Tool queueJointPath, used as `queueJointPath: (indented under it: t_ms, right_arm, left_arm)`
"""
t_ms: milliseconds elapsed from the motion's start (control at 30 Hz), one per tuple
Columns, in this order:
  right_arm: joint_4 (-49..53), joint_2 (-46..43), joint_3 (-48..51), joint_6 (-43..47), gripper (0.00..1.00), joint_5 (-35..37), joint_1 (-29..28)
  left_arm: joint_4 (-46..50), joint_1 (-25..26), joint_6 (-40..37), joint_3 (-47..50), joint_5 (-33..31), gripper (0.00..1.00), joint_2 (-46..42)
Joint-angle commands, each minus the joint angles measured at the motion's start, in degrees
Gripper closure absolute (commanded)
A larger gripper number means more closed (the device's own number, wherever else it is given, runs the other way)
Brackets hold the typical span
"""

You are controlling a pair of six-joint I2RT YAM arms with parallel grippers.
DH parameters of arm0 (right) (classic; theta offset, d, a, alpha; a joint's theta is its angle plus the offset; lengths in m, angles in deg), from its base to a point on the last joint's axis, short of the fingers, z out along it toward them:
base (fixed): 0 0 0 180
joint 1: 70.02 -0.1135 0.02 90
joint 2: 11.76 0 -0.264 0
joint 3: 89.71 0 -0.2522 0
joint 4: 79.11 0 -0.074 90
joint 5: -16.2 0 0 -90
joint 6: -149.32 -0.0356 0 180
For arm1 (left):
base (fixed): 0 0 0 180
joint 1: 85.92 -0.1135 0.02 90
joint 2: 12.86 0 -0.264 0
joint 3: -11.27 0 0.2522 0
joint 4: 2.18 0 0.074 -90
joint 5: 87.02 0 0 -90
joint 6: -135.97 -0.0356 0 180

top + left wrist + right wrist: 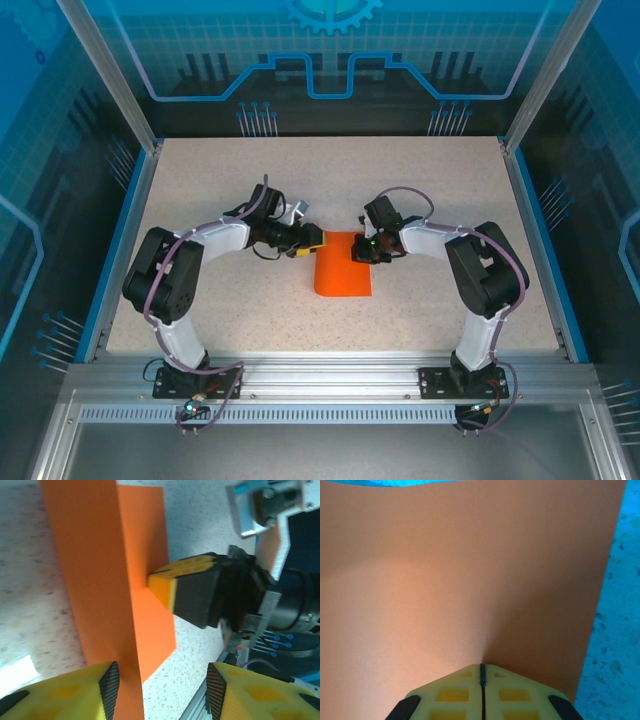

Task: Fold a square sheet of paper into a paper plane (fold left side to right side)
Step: First fold in half a square sheet of paper at the center of the table.

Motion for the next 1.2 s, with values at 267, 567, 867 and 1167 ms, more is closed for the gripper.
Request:
queueJointPath:
  t_ms: [267, 567, 867, 1167]
  right_arm:
    - [-6.28, -2.14, 4.47, -2.61, 0.91, -4.47, 0.28]
    - [-10.51, -8.82, 6.89, -2.92, 0.88, -6.59, 2.01]
    - [-13.43, -15.66, 8.38, -5.53, 0.70, -11.68, 2.89]
    - [-15.38, -11.30, 6.26, -8.61, 0.57, -18.49, 2.57]
  left_arm:
    - [-3.30, 3.59, 2.55, -4.50, 1.34, 0.58, 5.19]
    - [-1.92, 4.17, 1.83, -5.14, -1.10, 0.86, 5.89]
    - [0.01, 4.22, 1.03, -5.75, -2.63, 0.93, 5.81]
    - [0.27, 4.29, 1.00, -5.95, -2.62, 0.94, 5.97]
